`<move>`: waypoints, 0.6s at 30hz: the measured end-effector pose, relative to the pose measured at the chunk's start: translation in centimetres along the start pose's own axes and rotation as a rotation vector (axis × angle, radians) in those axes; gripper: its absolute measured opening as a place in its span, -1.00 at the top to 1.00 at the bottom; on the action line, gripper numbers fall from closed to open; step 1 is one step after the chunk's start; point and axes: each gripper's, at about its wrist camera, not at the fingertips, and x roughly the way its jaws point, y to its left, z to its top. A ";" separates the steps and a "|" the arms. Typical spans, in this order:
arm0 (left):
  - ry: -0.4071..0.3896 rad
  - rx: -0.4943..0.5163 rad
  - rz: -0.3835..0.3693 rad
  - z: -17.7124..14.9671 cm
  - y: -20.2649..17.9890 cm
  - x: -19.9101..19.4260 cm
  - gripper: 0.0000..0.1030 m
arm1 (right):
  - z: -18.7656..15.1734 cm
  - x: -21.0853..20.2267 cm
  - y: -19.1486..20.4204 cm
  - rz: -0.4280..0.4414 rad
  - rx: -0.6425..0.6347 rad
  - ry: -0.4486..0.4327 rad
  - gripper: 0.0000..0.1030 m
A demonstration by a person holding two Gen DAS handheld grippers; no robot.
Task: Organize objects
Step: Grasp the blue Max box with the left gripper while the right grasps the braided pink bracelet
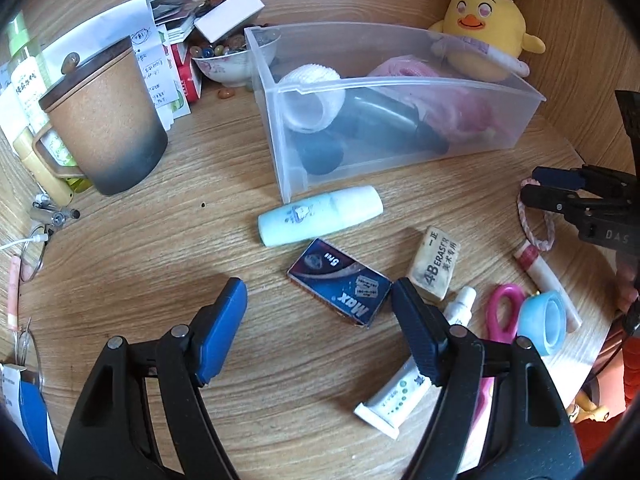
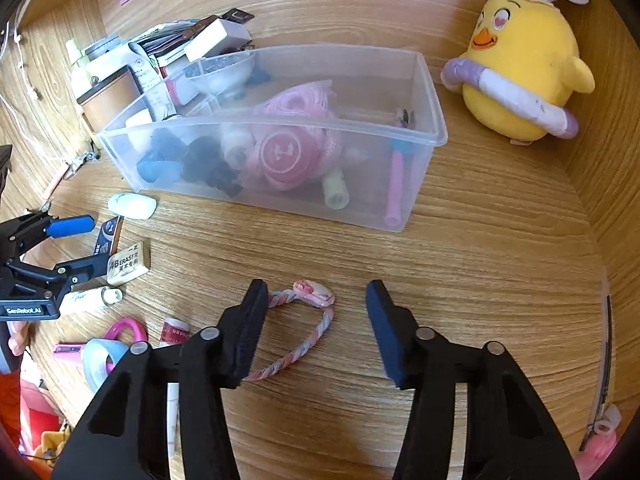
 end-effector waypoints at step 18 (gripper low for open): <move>-0.091 -0.085 0.013 0.5 1.8 -2.7 0.01 | 0.4 -1.7 -0.4 0.012 0.047 -0.078 0.62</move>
